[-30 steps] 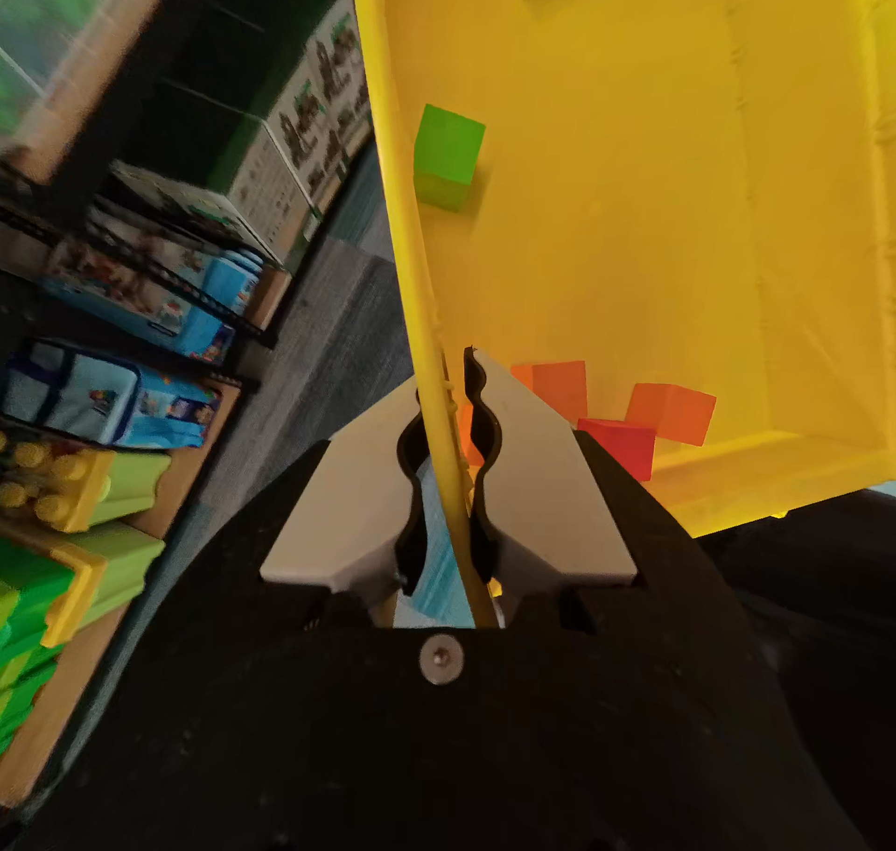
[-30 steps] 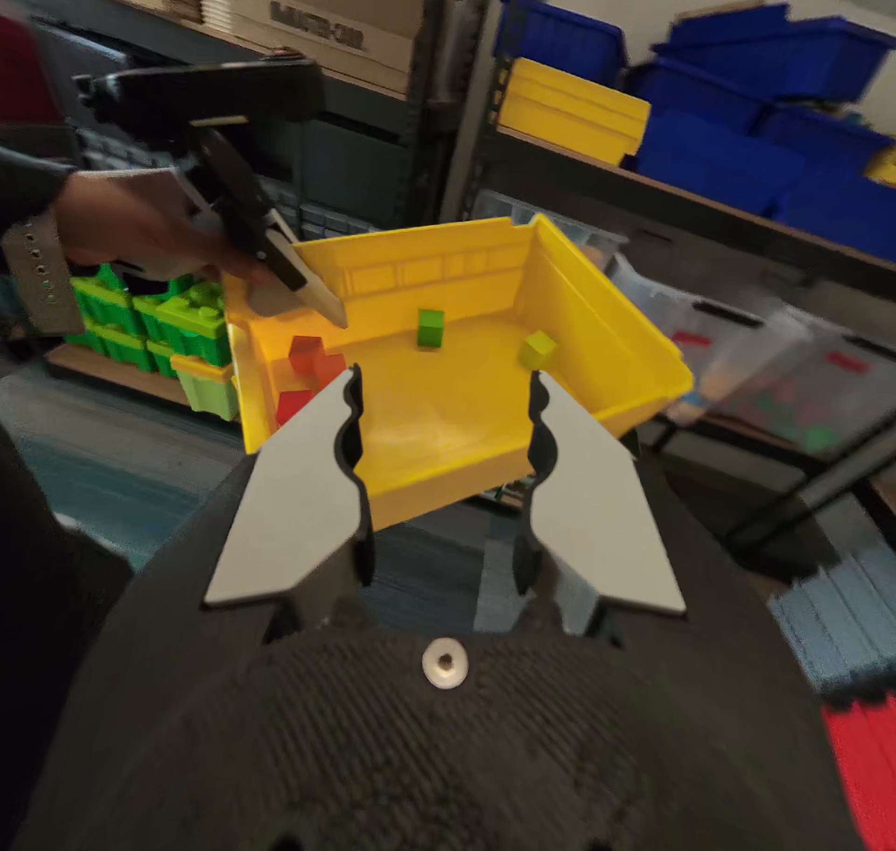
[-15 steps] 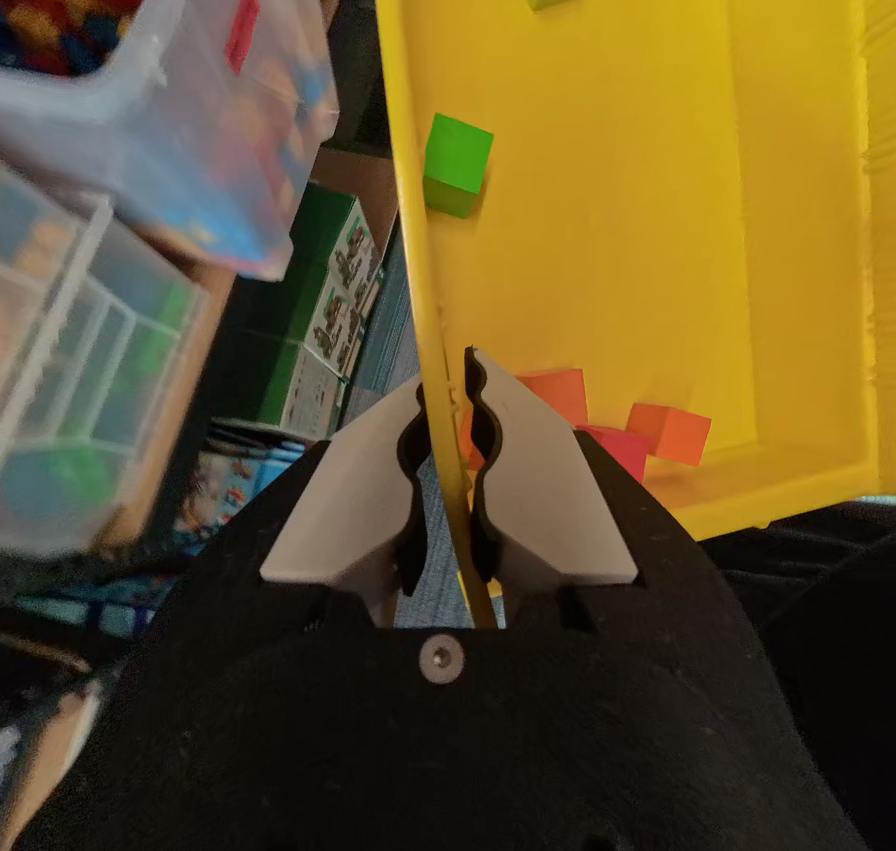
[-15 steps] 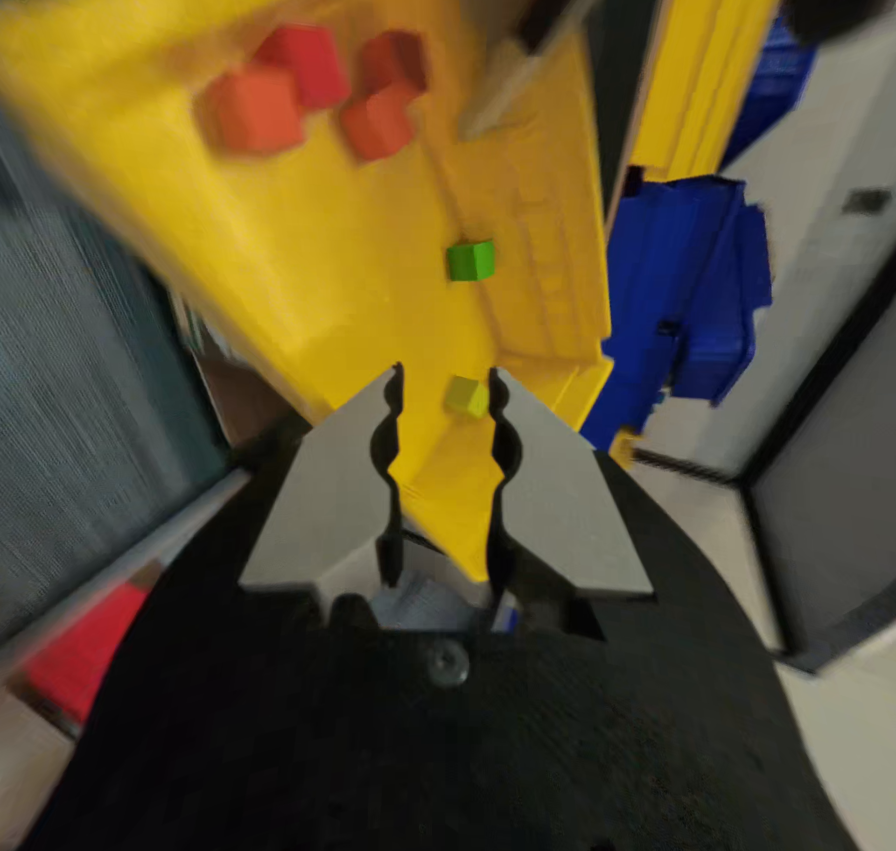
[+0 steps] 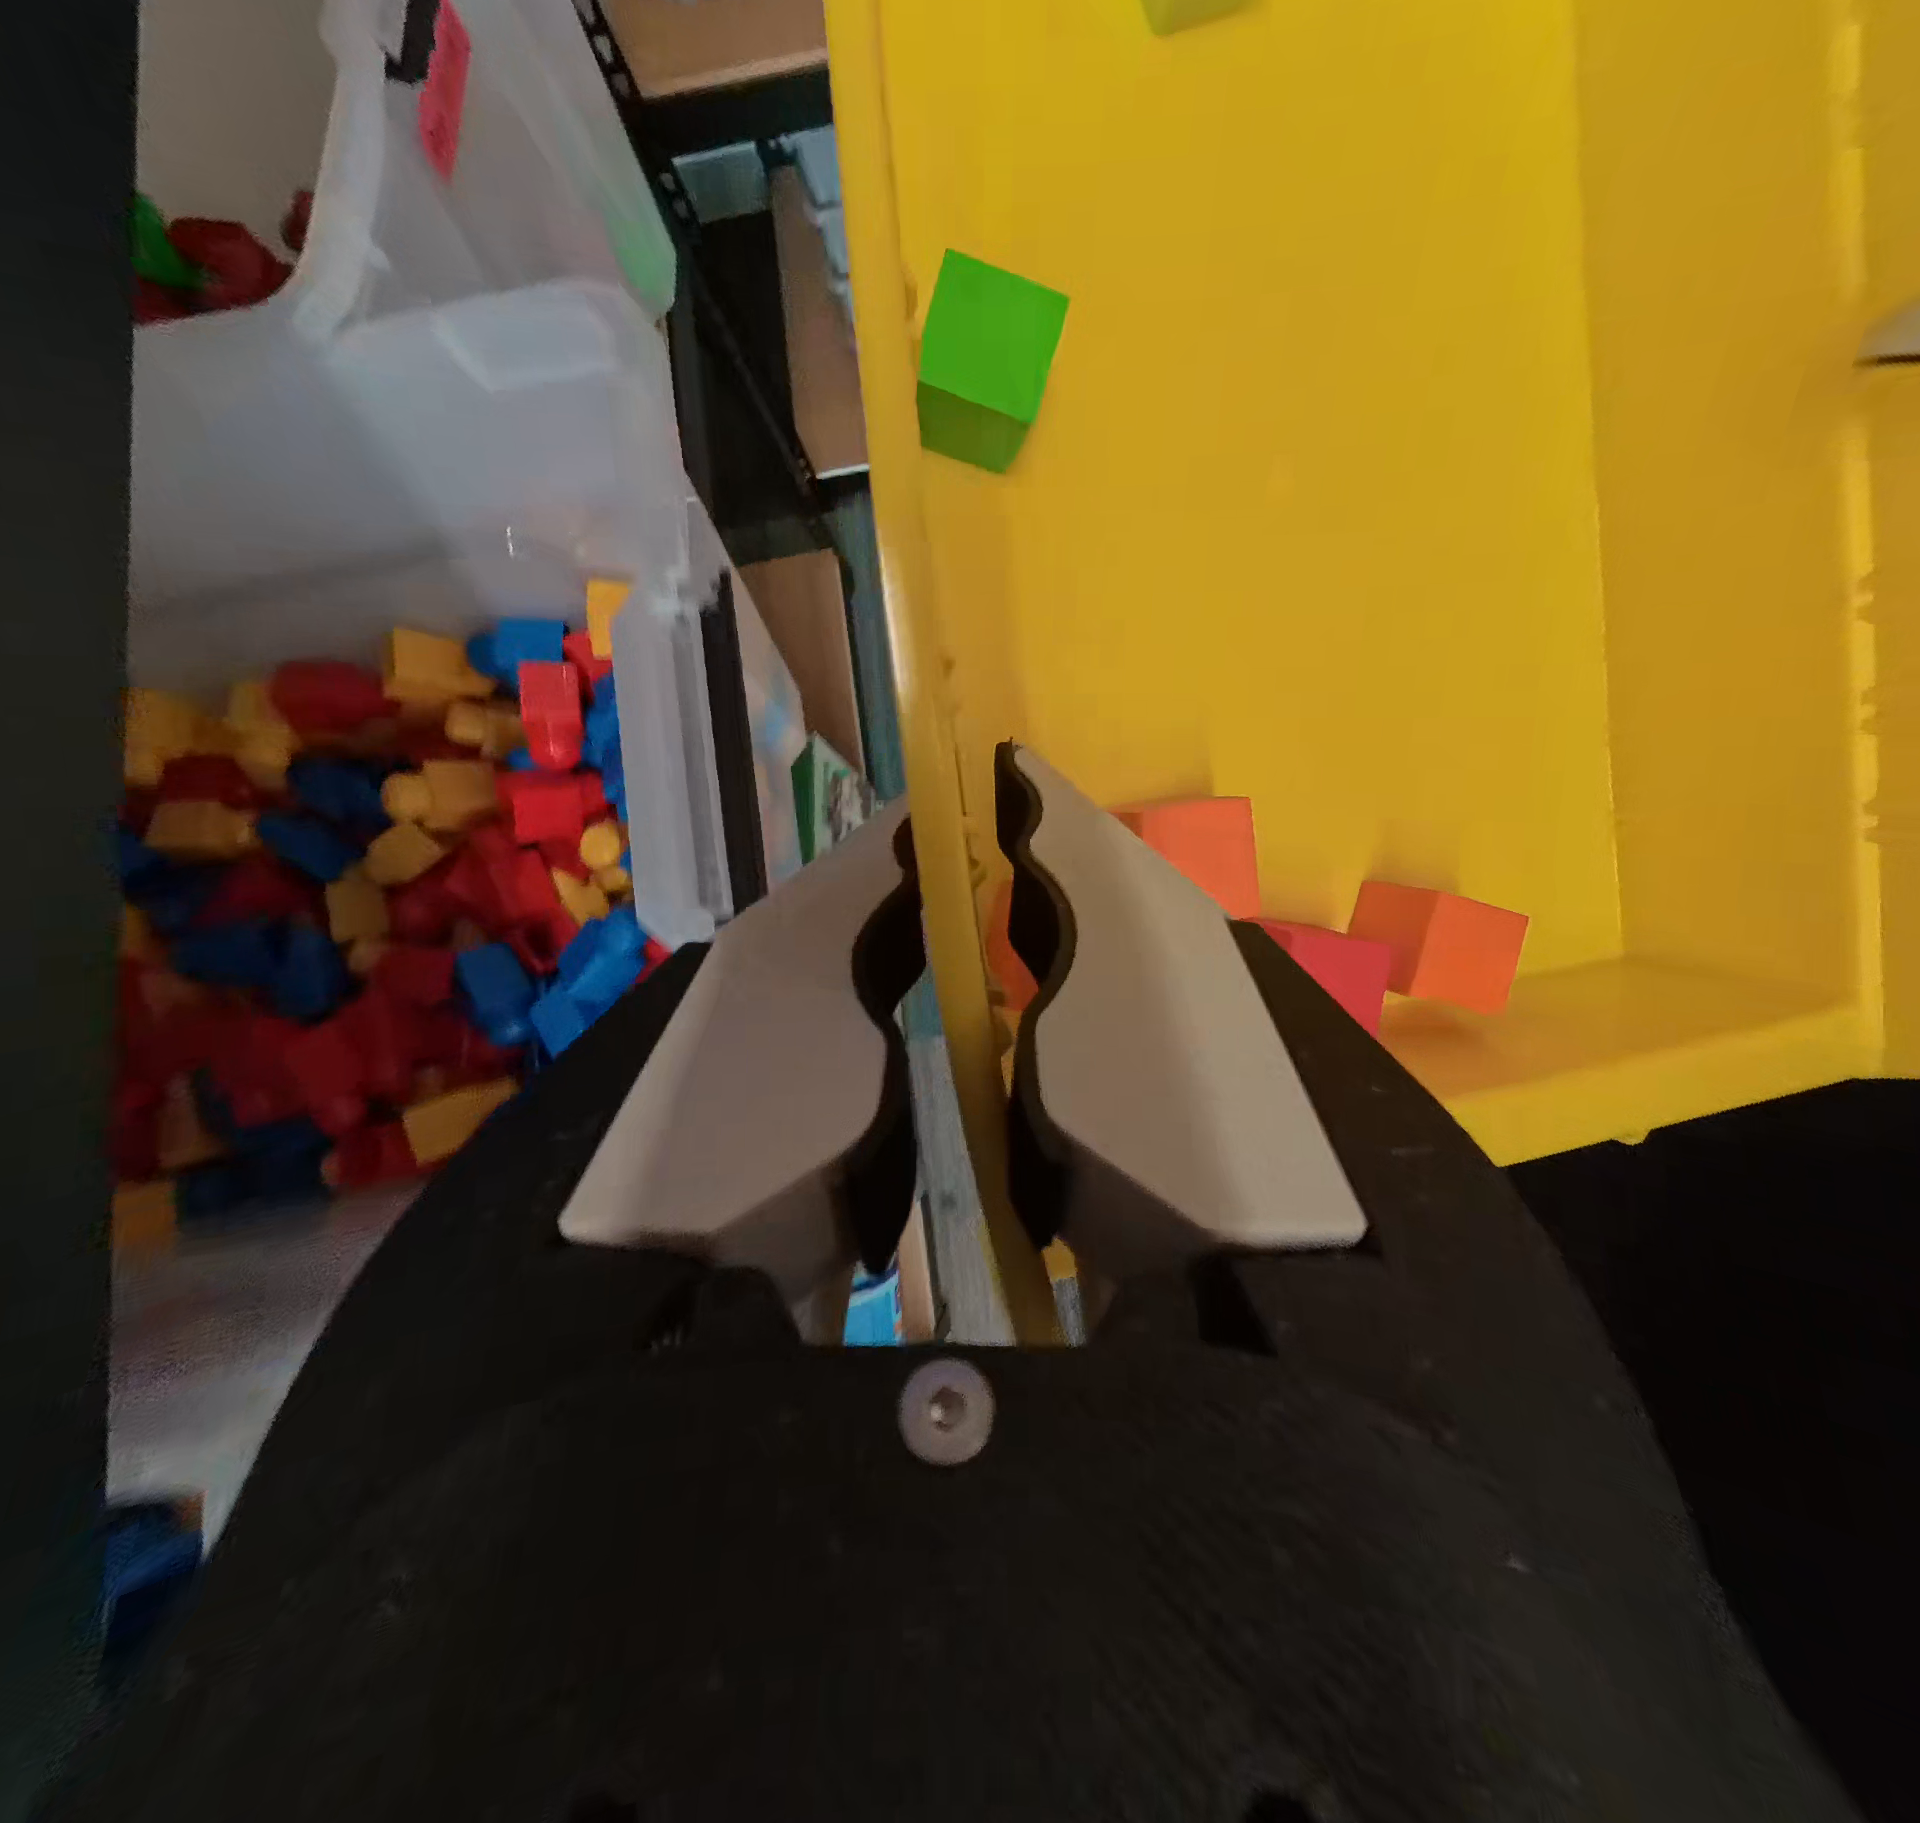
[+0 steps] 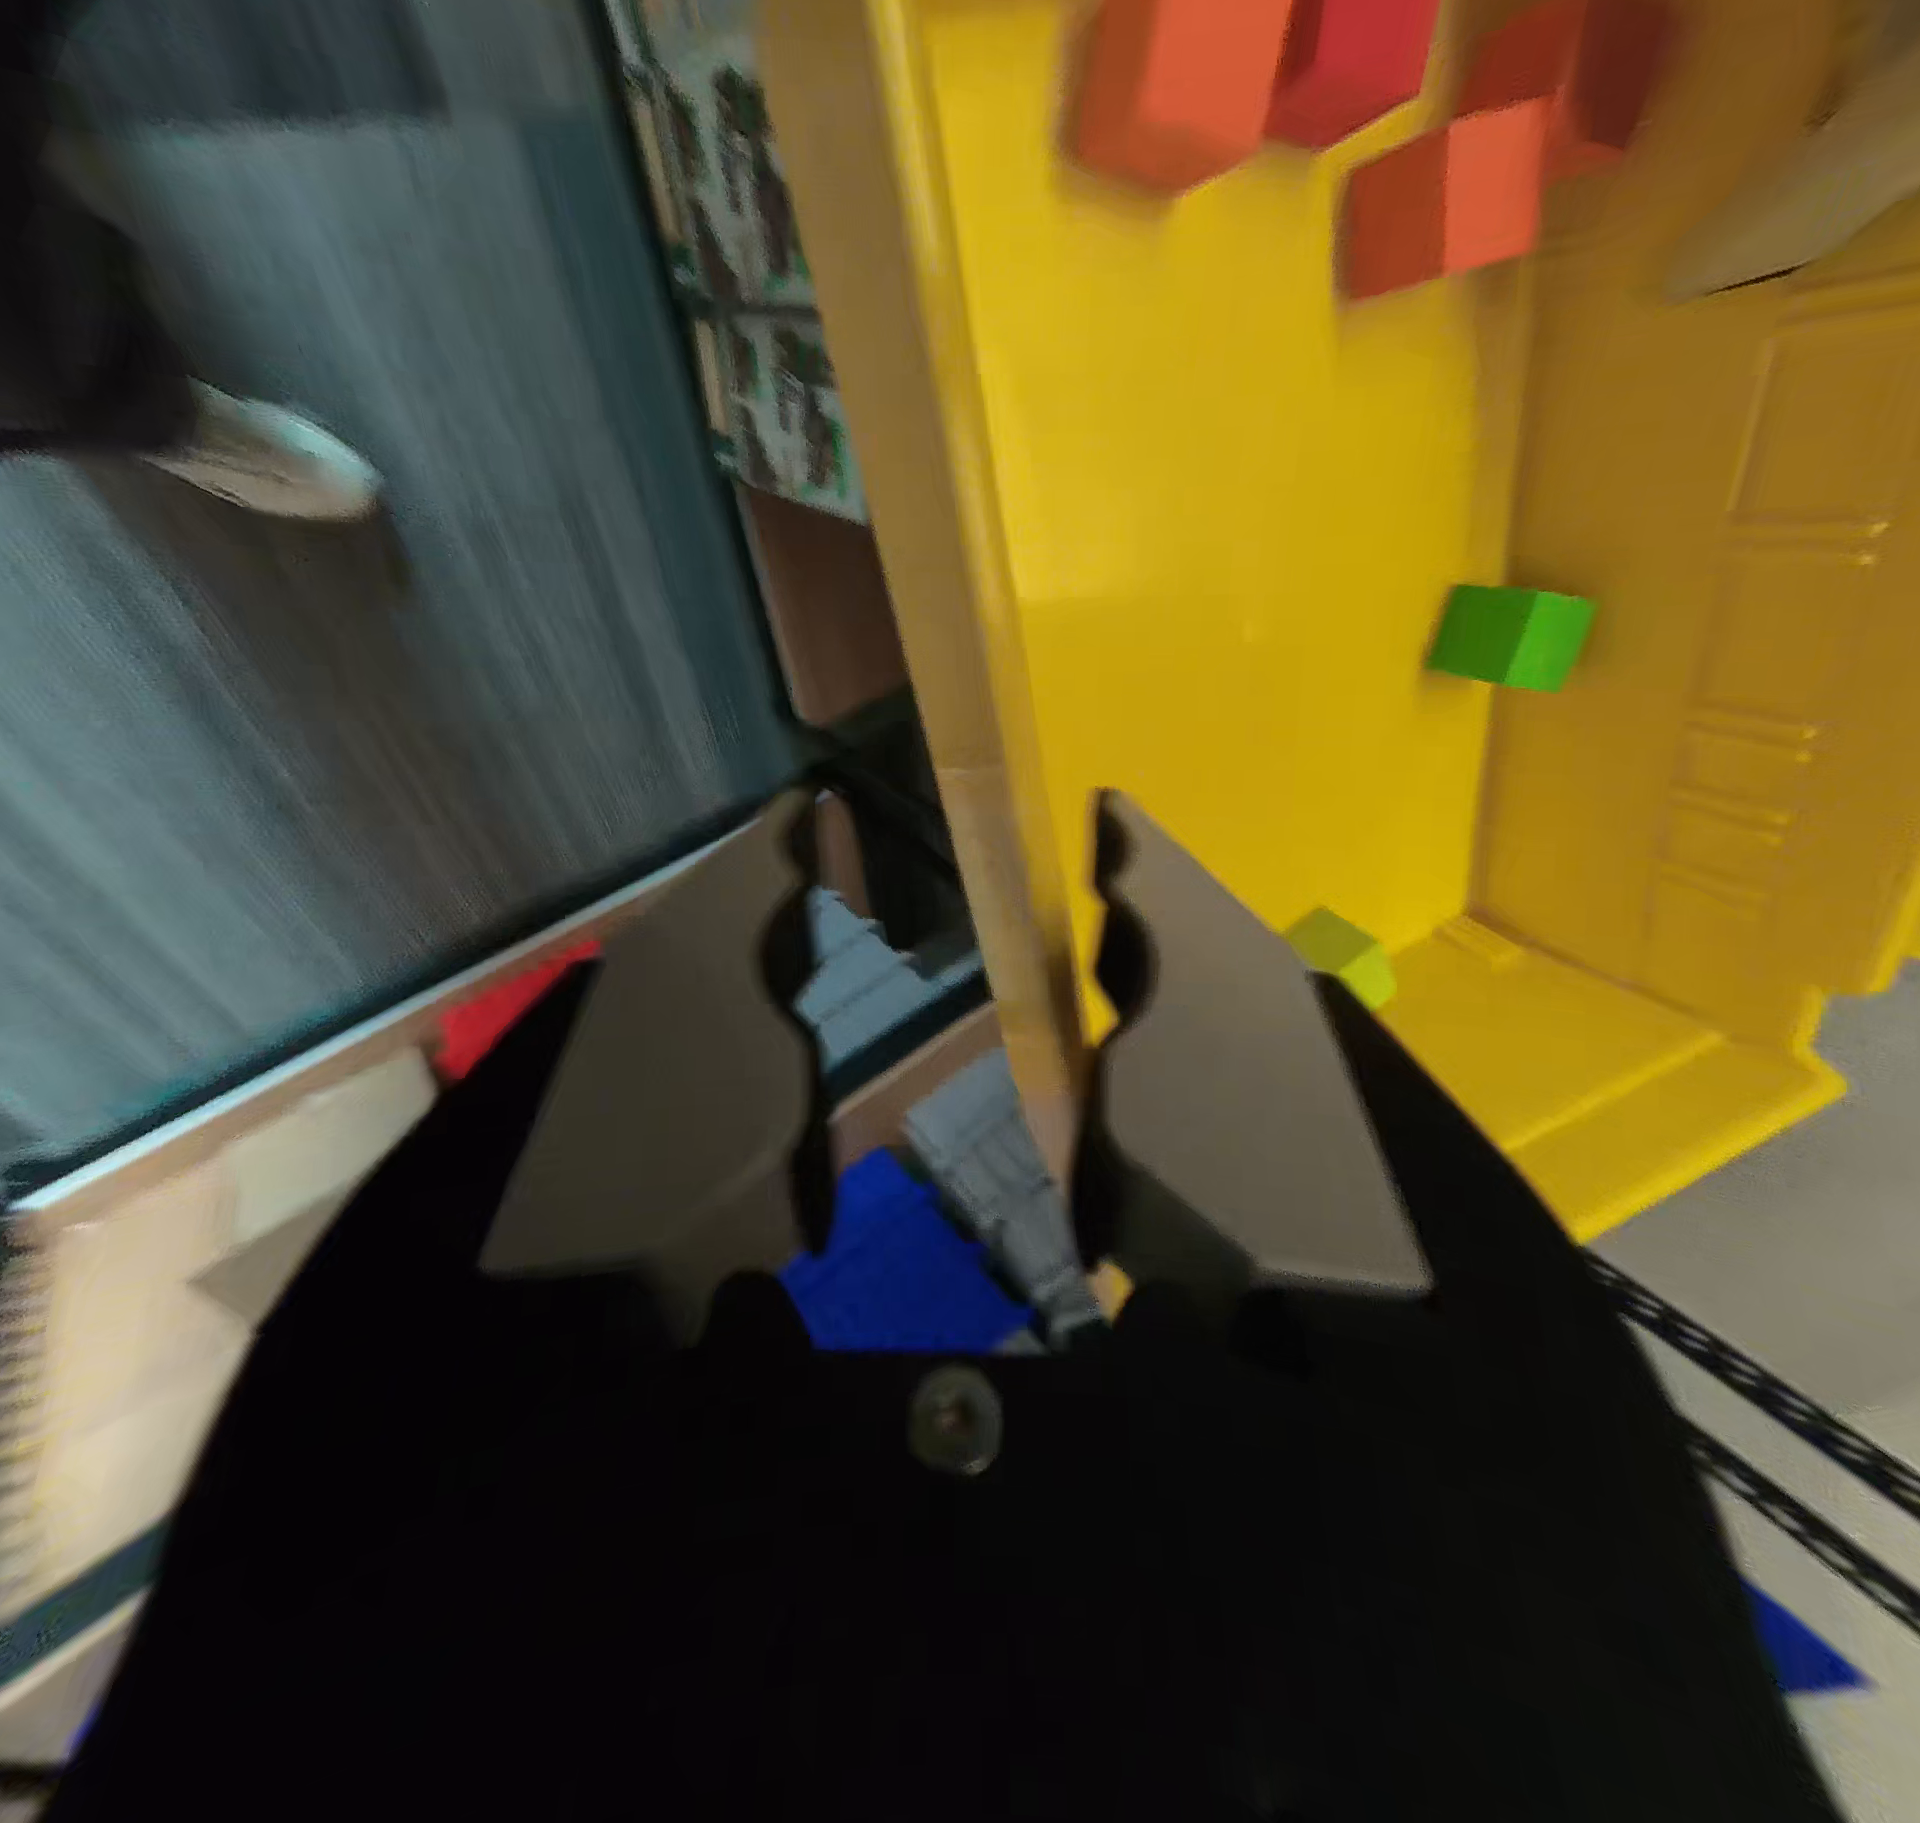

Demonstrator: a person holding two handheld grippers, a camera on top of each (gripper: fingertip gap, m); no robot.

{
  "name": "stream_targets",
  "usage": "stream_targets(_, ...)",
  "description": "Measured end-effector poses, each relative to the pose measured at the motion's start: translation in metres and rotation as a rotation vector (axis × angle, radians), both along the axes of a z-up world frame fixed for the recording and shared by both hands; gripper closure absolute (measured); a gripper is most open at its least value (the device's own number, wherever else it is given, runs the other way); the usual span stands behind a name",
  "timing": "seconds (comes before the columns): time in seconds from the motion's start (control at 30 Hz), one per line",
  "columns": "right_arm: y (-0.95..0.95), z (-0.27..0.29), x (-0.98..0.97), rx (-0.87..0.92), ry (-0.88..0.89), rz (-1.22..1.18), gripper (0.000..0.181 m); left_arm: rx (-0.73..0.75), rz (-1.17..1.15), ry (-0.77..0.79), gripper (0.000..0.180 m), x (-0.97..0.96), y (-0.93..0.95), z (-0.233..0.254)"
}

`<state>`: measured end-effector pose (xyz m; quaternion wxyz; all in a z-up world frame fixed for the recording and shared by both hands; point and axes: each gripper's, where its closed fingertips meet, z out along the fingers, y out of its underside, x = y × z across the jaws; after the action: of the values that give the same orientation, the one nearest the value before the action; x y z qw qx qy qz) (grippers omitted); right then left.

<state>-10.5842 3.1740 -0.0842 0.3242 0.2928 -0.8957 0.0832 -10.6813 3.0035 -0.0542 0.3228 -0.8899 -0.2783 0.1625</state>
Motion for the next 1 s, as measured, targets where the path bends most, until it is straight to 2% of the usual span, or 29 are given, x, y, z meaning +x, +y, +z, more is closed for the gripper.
stream_targets(0.03,0.005,0.002,-0.025,0.000,0.047,0.028,0.164,0.016,0.003,-0.010,0.170,-0.015,0.010,0.004)
stream_targets(0.1,0.017,0.002,-0.058,0.011,-0.013,0.076,0.175,-0.021,0.014,0.008,0.169,-0.047,0.026,0.009)
stream_targets(0.17,0.033,-0.002,-0.089,0.022,-0.144,0.008,0.178,-0.072,0.001,0.041,0.169,-0.077,0.039,0.016)
stream_targets(0.23,0.039,0.007,-0.113,-0.013,-0.186,0.066,0.177,-0.053,0.018,0.062,0.166,-0.104,0.049,0.031)
stream_targets(0.27,0.039,0.014,-0.123,-0.045,-0.205,0.099,0.176,-0.008,0.070,0.101,0.164,-0.122,0.047,0.048)
stream_targets(0.33,0.036,0.034,-0.135,-0.125,-0.311,0.149,0.175,0.099,0.198,0.158,0.149,-0.151,0.033,0.088)
stream_targets(0.43,0.028,0.072,-0.152,-0.244,-0.453,0.227,0.176,0.293,0.418,0.309,0.148,-0.165,-0.013,0.158)
stream_targets(0.5,0.025,0.097,-0.178,-0.296,-0.439,0.224,0.176,0.409,0.554,0.409,0.149,-0.152,-0.049,0.193)
stream_targets(0.57,0.030,0.117,-0.207,-0.268,-0.358,0.261,0.176,0.477,0.657,0.470,0.147,-0.130,-0.078,0.207)
stream_targets(0.63,0.028,0.139,-0.232,-0.236,-0.260,0.303,0.176,0.516,0.710,0.485,0.144,-0.107,-0.093,0.204)
stream_targets(0.73,0.008,0.190,-0.256,-0.241,-0.232,0.359,0.176,0.552,0.811,0.460,0.142,-0.080,-0.106,0.176)
stream_targets(0.83,-0.028,0.241,-0.273,-0.275,-0.269,0.451,0.176,0.587,0.914,0.421,0.141,-0.057,-0.115,0.140)
stream_targets(1.0,-0.113,0.312,-0.288,-0.412,-0.427,0.594,0.176,0.760,1.005,0.365,0.141,-0.025,-0.123,0.093)
